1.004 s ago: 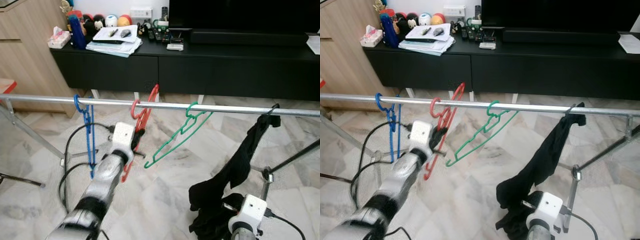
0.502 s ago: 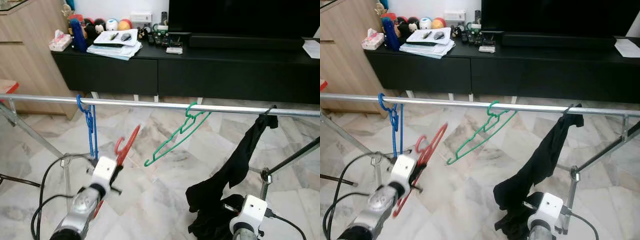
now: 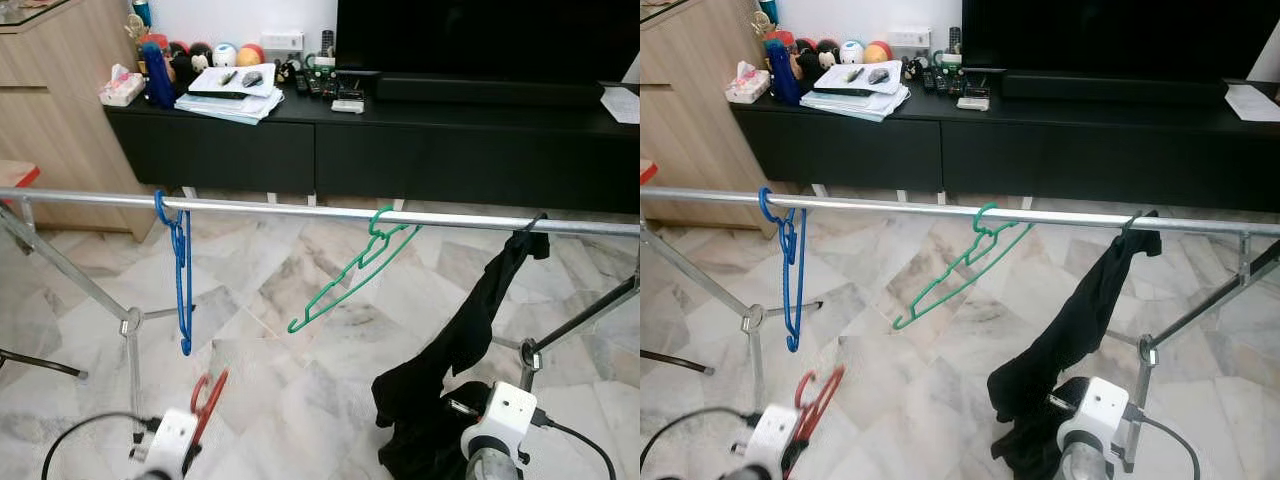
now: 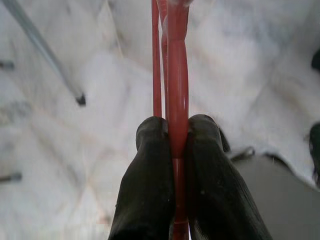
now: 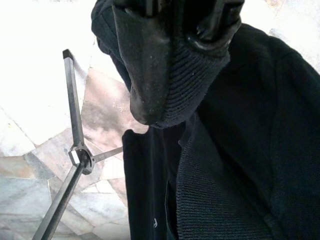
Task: Hang hanger
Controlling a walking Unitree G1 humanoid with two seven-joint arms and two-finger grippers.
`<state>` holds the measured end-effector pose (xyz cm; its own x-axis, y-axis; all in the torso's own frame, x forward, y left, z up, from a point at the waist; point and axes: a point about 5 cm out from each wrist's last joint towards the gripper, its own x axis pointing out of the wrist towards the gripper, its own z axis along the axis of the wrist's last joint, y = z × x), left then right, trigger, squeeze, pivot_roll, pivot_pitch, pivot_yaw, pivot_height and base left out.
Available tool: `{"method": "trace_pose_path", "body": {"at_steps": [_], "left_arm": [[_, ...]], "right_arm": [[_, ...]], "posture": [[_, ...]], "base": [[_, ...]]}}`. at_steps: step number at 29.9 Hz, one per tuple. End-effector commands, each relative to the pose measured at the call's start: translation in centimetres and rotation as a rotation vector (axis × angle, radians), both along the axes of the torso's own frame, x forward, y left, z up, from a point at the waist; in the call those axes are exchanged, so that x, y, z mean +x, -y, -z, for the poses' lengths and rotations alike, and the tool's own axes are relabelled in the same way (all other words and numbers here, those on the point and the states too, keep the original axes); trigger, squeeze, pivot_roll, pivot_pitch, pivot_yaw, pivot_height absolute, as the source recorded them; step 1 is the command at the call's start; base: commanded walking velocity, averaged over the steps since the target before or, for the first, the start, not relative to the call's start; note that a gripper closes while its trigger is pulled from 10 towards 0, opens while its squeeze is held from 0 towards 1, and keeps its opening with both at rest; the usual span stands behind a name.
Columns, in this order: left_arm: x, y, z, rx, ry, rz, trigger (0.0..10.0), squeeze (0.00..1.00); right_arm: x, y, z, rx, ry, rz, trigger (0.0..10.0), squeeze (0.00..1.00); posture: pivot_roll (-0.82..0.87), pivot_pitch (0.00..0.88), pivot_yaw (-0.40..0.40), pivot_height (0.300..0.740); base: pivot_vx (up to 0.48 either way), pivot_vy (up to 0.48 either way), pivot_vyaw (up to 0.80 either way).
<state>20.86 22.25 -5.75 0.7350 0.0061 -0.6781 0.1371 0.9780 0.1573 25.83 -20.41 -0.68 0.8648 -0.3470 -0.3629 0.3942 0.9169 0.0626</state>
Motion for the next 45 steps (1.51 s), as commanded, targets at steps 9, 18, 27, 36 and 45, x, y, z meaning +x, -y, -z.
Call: {"method": "trace_pose_path", "body": {"at_steps": [9, 18, 27, 36, 45], "left_arm": [[-3.7, -1.1, 1.9, 0.024, -0.145, -0.046, 10.0, 0.00], [-4.1, -0.8, 2.2, 0.011, -0.163, -0.056, 10.0, 0.00], [-4.3, -0.6, 2.4, 0.003, -0.172, -0.059, 10.0, 0.00], [-5.0, -0.7, 2.7, 0.007, -0.199, -0.067, 10.0, 0.00], [-5.3, -0.7, 2.8, 0.008, -0.208, -0.065, 10.0, 0.00]], "right_arm": [[0.0, 0.0, -0.2, 0.011, 0.024, 0.008, 10.0, 0.00], [0.1, 0.0, -0.4, 0.009, 0.029, 0.008, 10.0, 0.00], [0.0, 0.1, -0.3, 0.012, 0.027, 0.006, 10.0, 0.00], [0.0, 0.1, -0.2, 0.013, 0.022, 0.001, 10.0, 0.00], [-0.1, 0.1, -0.1, 0.015, 0.022, 0.001, 10.0, 0.00]], "posture": [[-0.11, 0.133, 0.033, 0.740], [-0.11, 0.137, 0.033, 0.740], [-0.11, 0.136, 0.031, 0.740], [-0.12, 0.129, 0.033, 0.740], [-0.12, 0.120, 0.035, 0.740]], "base": [[0.000, 0.000, 0.00], [-0.087, 0.000, 0.00], [-0.306, 0.000, 0.00], [-0.337, 0.000, 0.00], [-0.339, 0.000, 0.00]]}}
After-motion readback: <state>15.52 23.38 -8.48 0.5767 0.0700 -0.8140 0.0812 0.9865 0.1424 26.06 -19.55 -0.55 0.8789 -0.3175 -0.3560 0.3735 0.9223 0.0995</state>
